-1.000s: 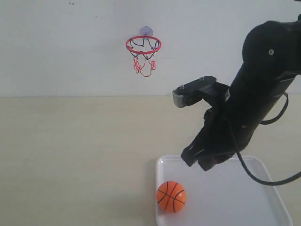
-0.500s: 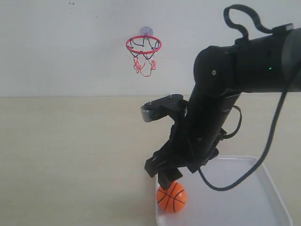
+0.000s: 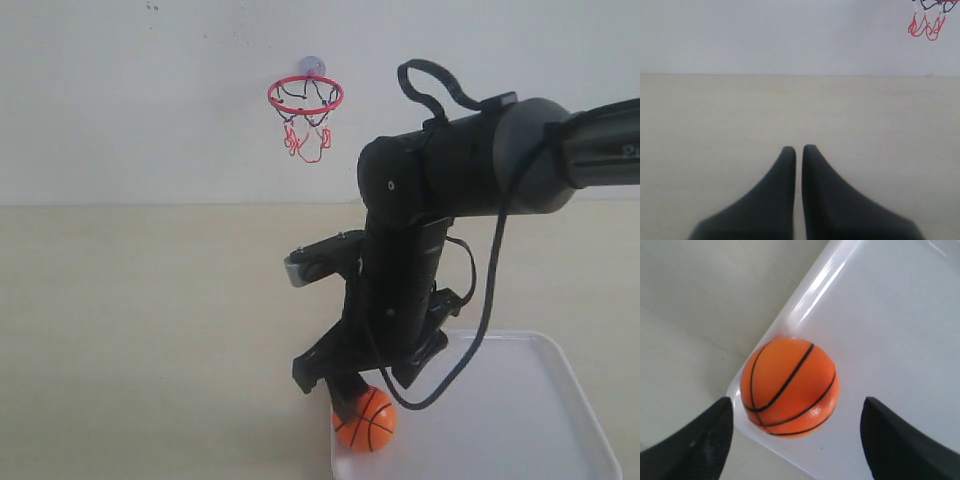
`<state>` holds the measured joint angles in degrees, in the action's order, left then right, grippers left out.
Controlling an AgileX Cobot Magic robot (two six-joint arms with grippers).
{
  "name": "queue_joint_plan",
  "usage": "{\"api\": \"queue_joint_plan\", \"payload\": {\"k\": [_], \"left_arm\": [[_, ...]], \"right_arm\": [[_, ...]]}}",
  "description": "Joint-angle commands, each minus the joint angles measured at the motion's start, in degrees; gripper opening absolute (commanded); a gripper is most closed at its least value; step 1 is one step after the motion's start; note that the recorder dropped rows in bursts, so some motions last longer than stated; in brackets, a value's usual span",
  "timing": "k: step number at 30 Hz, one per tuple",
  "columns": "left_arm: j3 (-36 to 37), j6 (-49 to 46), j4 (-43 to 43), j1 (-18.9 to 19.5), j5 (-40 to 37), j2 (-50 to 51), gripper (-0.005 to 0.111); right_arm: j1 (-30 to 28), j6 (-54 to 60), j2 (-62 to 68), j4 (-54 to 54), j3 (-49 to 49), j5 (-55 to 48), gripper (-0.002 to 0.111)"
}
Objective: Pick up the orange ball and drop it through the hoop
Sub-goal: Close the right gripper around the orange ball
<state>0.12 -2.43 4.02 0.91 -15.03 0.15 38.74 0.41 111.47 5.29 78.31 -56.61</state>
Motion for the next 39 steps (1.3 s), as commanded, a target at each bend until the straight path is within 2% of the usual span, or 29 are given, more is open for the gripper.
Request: {"api": "queue_joint_plan", "payload": {"k": [1, 39], "left_arm": [[-0.12, -0.24, 0.53, 0.18, 0.43, -0.15, 0.004], [-0.12, -0.24, 0.53, 0.18, 0.43, -0.15, 0.004]], "right_arm": [[0.10, -0.41, 1.13, -0.60, 0.65, -0.76, 0.068], [0.74, 0.15, 3.72, 1.87, 0.65, 1.73, 0.068]]}}
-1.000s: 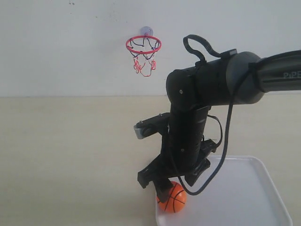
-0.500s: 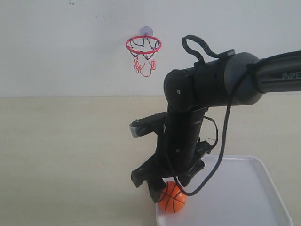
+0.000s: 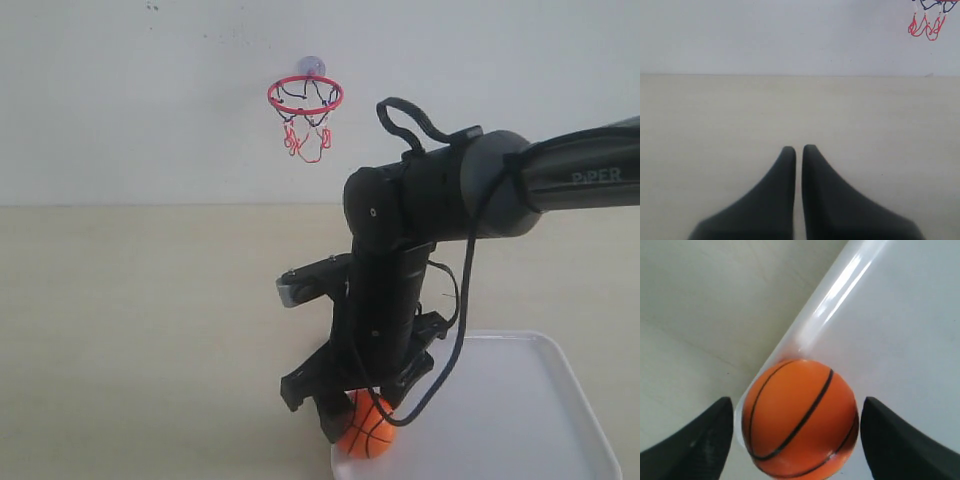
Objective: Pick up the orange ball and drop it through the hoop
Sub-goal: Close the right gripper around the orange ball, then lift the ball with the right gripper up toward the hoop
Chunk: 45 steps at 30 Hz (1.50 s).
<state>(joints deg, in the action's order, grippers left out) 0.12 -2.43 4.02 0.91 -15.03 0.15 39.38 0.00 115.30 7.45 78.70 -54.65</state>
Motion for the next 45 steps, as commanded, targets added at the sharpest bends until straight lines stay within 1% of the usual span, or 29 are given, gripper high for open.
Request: {"api": "queue_joint_plan", "payload": {"k": [1, 7, 9, 10, 15, 17, 25, 34, 41, 45], "left_arm": [[-0.12, -0.24, 0.53, 0.18, 0.43, -0.15, 0.004], [-0.12, -0.24, 0.53, 0.18, 0.43, -0.15, 0.004], [-0.12, -0.24, 0.53, 0.18, 0.43, -0.15, 0.004], [-0.12, -0.24, 0.53, 0.18, 0.43, -0.15, 0.004], [-0.12, -0.24, 0.53, 0.18, 0.43, -0.15, 0.004], [-0.12, -0.24, 0.53, 0.18, 0.43, -0.15, 0.004], [-0.12, -0.24, 0.53, 0.18, 0.43, -0.15, 0.004], [-0.12, -0.24, 0.53, 0.18, 0.43, -0.15, 0.004], [-0.12, -0.24, 0.53, 0.18, 0.43, -0.15, 0.004], [-0.12, -0.24, 0.53, 0.18, 0.43, -0.15, 0.004]], "right_arm": [[0.10, 0.00, -0.09, -0.29, 0.67, -0.56, 0.068], [0.10, 0.00, 0.14, -0.45, 0.89, -2.15, 0.066], [0.10, 0.00, 0.14, -0.45, 0.89, -2.04, 0.054], [0.10, 0.00, 0.14, -0.45, 0.89, -1.94, 0.045], [0.10, 0.00, 0.14, -0.45, 0.89, -1.94, 0.010], [0.10, 0.00, 0.14, -0.45, 0.89, -2.04, 0.000], [0.10, 0.32, -1.13, -0.85, 0.89, -3.15, 0.000], [-0.02, 0.00, -10.53, -7.45, 0.89, -3.15, 0.000], [-2.45, 0.00, -18.23, -9.45, 0.89, 0.49, 0.000], [-4.64, 0.00, -20.24, -14.89, 0.89, 5.01, 0.000]]}}
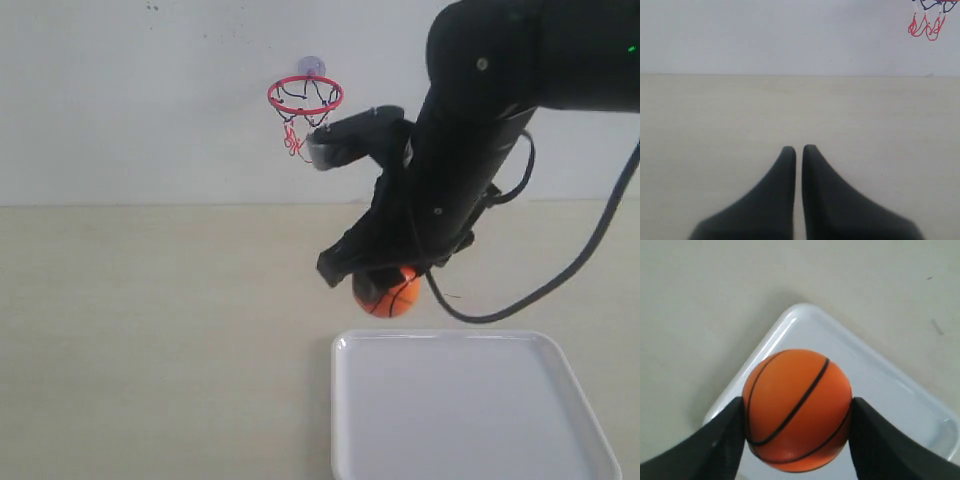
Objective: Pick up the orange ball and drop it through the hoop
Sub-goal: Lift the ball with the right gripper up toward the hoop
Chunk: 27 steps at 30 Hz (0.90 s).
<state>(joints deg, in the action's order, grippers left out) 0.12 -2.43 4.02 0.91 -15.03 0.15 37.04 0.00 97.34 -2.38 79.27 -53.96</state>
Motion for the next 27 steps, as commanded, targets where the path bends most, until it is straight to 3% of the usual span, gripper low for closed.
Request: {"api": "queue_joint_plan", "payload": {"k": [1, 10, 16, 27], "left_arm": [[-0.12, -0.24, 0.53, 0.18, 0.43, -0.15, 0.004], [-0.12, -0.24, 0.53, 0.18, 0.43, -0.15, 0.004], [-0.12, -0.24, 0.53, 0.18, 0.43, -0.15, 0.004], [-0.12, -0.24, 0.53, 0.18, 0.43, -0.15, 0.004]], "right_arm": [[-3.01, 0.00, -2.53, -7.04, 0.32, 5.42, 0.000], [-10.33, -3.69, -2.62, -8.00, 0.32, 19.82, 0.000], [-13.45, -5.04, -2.02, -4.25, 0.32, 31.95, 0.000], [-19.93, -5.44, 4.01, 8.69, 0.32, 41.92, 0.000]]}}
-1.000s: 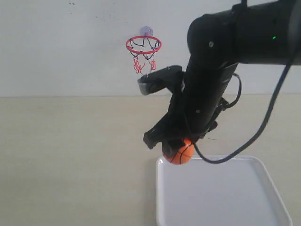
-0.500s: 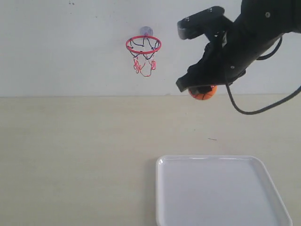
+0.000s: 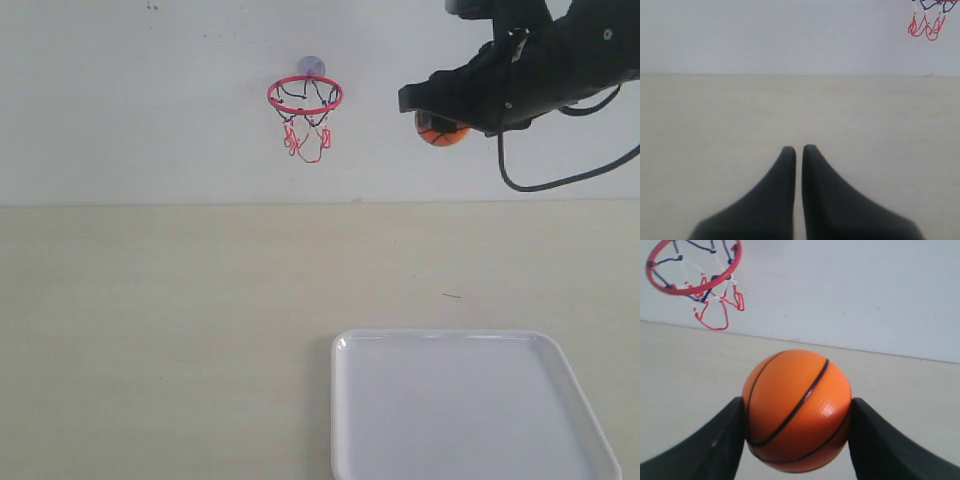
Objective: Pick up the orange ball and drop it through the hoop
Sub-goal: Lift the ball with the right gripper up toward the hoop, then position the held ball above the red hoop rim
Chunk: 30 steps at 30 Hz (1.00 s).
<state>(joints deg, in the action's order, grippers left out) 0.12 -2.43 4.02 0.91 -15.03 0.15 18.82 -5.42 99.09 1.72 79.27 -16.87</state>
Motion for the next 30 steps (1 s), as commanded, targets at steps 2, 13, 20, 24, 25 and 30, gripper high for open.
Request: {"api": "queue_joint_plan", "payload": {"k": [2, 13, 20, 24, 25, 30], "left_arm": [[-0.12, -0.24, 0.53, 0.18, 0.43, -0.15, 0.004], [-0.12, -0.24, 0.53, 0.18, 0.43, -0.15, 0.004], [-0.12, -0.24, 0.53, 0.18, 0.43, -0.15, 0.004], [-0.12, -0.24, 0.53, 0.18, 0.43, -0.15, 0.004], [-0.12, -0.24, 0.53, 0.18, 0.43, -0.15, 0.004], [-0.12, -0.24, 0.53, 0.18, 0.43, -0.15, 0.004]], "right_arm": [[-1.84, -0.02, 3.40, 4.58, 0.32, 6.81, 0.000], [-2.26, 6.95, 5.73, 4.67, 0.32, 20.94, 0.000], [-2.58, -15.37, 10.93, -15.23, 6.33, 28.86, 0.000], [-3.29, -52.77, 17.65, -54.09, 13.71, 43.88, 0.000], [-4.41, -62.32, 20.08, -59.82, 16.77, 49.60, 0.000], [-7.82, -75.32, 28.96, -63.16, 27.33, 53.62, 0.000]]}}
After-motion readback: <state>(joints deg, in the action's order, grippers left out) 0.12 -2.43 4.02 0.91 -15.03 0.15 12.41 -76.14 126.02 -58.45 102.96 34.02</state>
